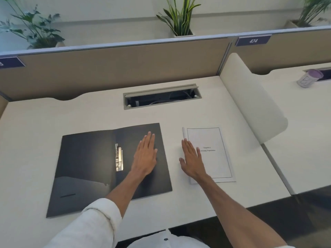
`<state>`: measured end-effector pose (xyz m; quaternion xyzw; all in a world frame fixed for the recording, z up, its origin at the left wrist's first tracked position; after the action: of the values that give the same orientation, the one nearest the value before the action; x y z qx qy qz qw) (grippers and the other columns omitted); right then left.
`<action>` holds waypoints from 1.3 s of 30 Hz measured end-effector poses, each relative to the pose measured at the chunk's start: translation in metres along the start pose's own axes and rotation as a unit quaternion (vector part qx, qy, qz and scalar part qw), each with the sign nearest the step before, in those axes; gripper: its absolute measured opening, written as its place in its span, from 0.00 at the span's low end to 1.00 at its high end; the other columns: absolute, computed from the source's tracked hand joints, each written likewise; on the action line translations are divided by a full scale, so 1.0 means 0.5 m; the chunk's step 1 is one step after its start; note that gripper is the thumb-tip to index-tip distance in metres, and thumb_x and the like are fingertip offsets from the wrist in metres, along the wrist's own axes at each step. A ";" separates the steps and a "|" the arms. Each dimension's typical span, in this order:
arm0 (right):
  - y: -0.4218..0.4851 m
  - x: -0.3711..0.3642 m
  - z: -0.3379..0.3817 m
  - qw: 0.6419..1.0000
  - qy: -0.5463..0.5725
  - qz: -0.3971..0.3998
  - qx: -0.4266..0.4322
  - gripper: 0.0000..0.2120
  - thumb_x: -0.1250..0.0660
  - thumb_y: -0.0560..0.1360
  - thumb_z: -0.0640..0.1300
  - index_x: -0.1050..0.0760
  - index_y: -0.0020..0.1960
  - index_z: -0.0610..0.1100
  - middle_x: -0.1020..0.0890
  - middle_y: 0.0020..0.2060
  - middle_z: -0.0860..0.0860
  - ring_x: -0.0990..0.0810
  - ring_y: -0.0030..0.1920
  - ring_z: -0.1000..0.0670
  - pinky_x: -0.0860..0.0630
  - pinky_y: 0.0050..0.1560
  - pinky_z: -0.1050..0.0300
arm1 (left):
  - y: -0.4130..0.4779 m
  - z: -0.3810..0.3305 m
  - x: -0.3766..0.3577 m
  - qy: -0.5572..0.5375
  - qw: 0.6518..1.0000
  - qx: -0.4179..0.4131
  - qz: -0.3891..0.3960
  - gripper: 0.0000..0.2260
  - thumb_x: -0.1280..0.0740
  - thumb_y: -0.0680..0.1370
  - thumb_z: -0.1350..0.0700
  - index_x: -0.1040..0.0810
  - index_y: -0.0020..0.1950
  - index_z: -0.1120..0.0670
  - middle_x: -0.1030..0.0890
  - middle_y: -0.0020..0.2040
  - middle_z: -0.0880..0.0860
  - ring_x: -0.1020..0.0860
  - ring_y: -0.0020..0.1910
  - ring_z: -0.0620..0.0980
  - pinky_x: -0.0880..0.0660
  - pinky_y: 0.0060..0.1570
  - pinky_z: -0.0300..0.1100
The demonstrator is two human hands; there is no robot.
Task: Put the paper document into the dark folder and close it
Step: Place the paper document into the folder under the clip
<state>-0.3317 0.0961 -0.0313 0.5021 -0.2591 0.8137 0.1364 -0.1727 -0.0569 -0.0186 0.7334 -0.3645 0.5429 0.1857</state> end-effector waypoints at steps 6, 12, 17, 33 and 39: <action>-0.025 0.057 -0.160 0.996 0.015 -0.008 -0.084 0.39 0.41 0.87 0.53 0.56 0.90 0.45 0.57 0.89 0.52 0.57 0.90 0.53 0.59 0.90 0.44 | 0.014 -0.182 -0.079 -0.031 0.999 0.015 0.026 0.28 0.46 0.91 0.54 0.50 0.91 0.55 0.43 0.90 0.54 0.37 0.87 0.55 0.37 0.86 0.52; -0.029 0.113 -0.277 0.983 0.054 -0.057 -0.163 0.37 0.37 0.85 0.51 0.47 0.89 0.43 0.47 0.89 0.48 0.46 0.89 0.48 0.48 0.88 0.43 | 0.039 -0.274 -0.130 0.000 0.991 0.070 0.110 0.29 0.43 0.90 0.51 0.47 0.89 0.58 0.31 0.78 0.59 0.26 0.73 0.62 0.26 0.71 0.58; -0.037 0.128 -0.343 0.935 0.131 -0.114 -0.309 0.23 0.34 0.82 0.45 0.30 0.74 0.37 0.27 0.71 0.41 0.28 0.73 0.38 0.26 0.69 0.42 | 0.050 -0.301 -0.154 -0.023 0.987 0.097 0.130 0.26 0.42 0.89 0.51 0.42 0.86 0.59 0.31 0.74 0.61 0.25 0.69 0.64 0.22 0.64 0.59; 0.008 0.122 -0.382 0.884 0.299 -0.066 -0.355 0.07 0.31 0.79 0.40 0.30 0.52 0.43 0.25 0.68 0.40 0.26 0.68 0.37 0.24 0.69 0.44 | 0.047 -0.327 -0.178 -0.039 0.982 0.127 0.134 0.26 0.42 0.90 0.52 0.41 0.85 0.62 0.34 0.74 0.60 0.26 0.69 0.63 0.20 0.63 0.60; 0.001 0.118 -0.379 0.900 0.331 -0.078 -0.273 0.06 0.35 0.81 0.38 0.26 0.56 0.37 0.22 0.52 0.43 0.24 0.49 0.41 0.26 0.50 0.48 | 0.046 -0.325 -0.177 -0.048 0.983 0.127 0.125 0.25 0.42 0.90 0.53 0.40 0.85 0.61 0.33 0.74 0.60 0.26 0.68 0.63 0.20 0.62 0.60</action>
<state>-0.5006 0.1992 -0.0477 0.1653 -0.3708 0.8173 0.4089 -0.3100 0.0657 -0.0484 0.7247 -0.3898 0.5681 0.0035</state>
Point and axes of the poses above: each hand's wrist, its own y-axis towards the middle knuckle, its own x-axis out of the back of the hand, z = x × y, the point moved 5 cm from there along y, towards the middle knuckle
